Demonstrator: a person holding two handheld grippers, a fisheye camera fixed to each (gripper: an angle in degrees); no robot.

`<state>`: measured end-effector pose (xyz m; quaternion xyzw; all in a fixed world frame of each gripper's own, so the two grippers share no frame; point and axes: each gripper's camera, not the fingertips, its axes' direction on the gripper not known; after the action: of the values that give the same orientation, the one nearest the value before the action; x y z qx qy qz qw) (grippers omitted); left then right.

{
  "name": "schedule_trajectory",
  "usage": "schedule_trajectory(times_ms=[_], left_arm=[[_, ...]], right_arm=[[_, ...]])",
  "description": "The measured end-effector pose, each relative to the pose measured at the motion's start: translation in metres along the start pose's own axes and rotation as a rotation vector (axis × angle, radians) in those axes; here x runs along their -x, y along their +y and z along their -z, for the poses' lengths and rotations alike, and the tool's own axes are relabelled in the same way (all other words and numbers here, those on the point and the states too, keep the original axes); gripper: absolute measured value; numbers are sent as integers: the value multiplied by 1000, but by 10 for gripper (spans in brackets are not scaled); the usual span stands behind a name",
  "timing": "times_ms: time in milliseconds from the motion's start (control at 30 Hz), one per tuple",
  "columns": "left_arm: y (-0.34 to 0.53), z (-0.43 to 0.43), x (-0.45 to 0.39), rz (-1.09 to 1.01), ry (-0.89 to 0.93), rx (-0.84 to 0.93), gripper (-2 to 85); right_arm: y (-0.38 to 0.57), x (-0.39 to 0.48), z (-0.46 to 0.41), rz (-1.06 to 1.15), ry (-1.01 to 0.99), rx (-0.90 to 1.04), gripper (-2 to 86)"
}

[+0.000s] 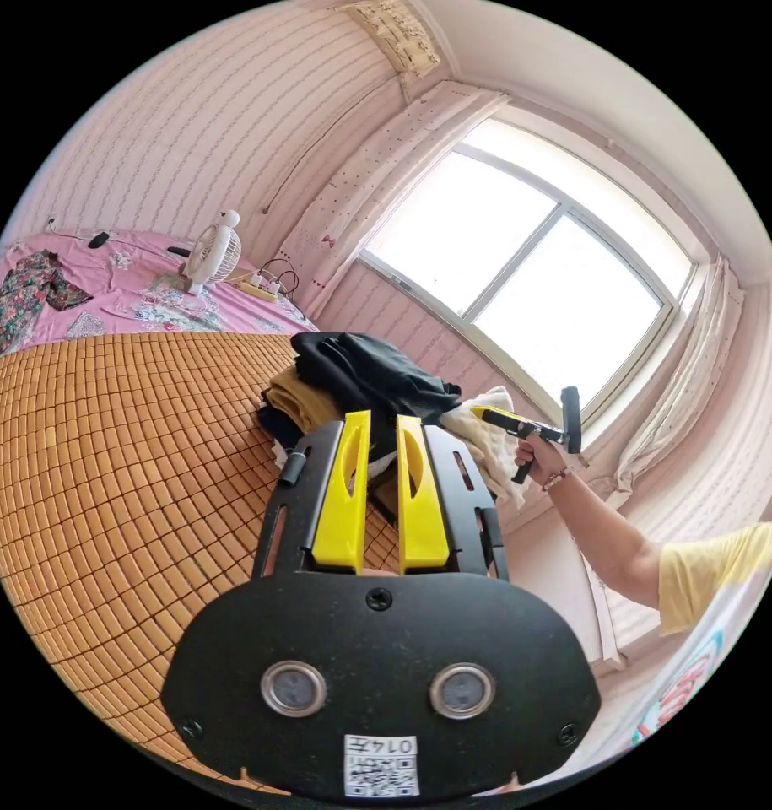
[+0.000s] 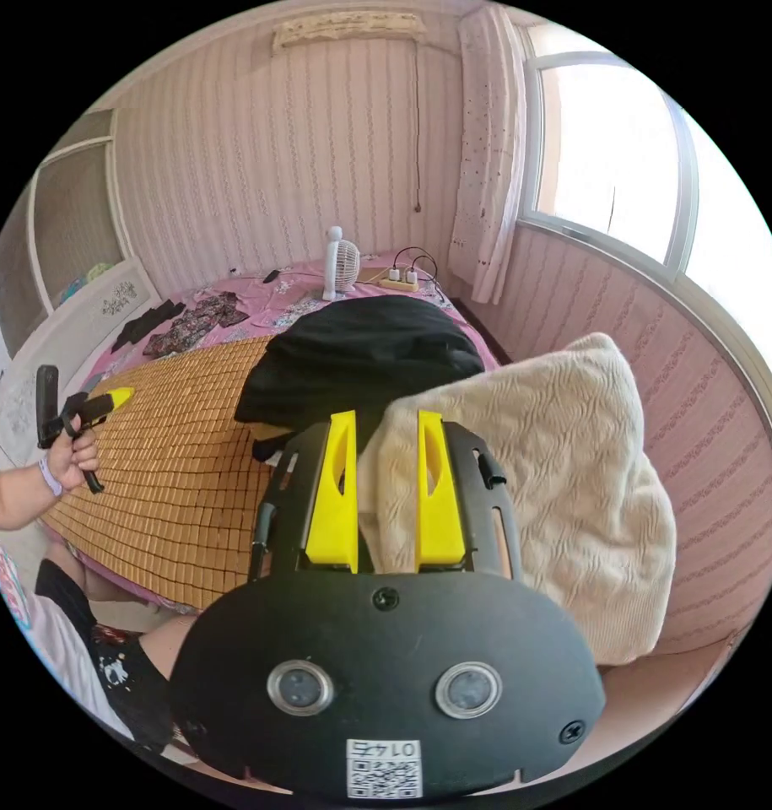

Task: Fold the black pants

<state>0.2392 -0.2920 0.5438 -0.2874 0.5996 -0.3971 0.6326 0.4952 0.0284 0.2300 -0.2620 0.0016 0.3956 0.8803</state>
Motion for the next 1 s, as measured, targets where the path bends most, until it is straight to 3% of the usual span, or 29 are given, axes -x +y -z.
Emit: schedule_trajectory(times_ms=[133,233,500,633,767,1000], left_arm=[[90,103,23,39,-201,64,45],[145,195,37,130,-365,77,49],[240,443,49,359,-680,-143,63],[296,551,60,436,-848,-170,72],[341,627,89,531,-961,-197,75],[349,739,236,626,-1010,-236,73]], right_arm=[[120,72,29,57,45,-34,87],[160,116,34,72,-65,23,81],[134,294,-19,460,-507,135,87],[117,432,-51,635,-753,143,91],[110,568,-92,793,-942,270,95],[104,757,-174,1017,-890,323,101]])
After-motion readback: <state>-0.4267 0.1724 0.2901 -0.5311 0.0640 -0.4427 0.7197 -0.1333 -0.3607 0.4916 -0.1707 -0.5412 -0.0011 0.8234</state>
